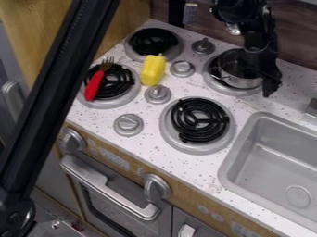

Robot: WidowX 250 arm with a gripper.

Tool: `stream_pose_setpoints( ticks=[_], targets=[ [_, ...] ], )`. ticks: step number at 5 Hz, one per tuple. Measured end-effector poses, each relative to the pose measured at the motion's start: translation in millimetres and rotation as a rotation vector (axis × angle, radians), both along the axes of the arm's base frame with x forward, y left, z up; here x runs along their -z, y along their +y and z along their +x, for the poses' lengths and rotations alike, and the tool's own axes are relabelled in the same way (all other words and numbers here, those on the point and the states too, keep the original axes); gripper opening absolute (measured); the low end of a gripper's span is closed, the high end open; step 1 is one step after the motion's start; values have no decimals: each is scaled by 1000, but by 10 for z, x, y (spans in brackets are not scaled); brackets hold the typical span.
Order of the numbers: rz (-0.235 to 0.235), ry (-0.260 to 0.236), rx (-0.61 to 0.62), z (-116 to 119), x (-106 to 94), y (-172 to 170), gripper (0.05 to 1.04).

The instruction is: Take the silver pot from the upper right burner and move it on the lower right burner

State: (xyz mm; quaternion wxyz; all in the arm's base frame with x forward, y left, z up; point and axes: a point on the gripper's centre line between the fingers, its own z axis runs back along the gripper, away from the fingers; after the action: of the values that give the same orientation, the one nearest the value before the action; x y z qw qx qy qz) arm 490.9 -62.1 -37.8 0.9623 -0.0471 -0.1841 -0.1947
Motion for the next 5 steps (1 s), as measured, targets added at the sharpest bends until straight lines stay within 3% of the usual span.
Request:
stream_pose_setpoints(
  ticks=[2, 3, 5],
  targets=[
    [13, 14, -4, -26, 48, 29, 304],
    [20, 17, -2, -56, 66, 40, 140],
    [37, 25, 13, -212, -109, 75, 87]
  ],
)
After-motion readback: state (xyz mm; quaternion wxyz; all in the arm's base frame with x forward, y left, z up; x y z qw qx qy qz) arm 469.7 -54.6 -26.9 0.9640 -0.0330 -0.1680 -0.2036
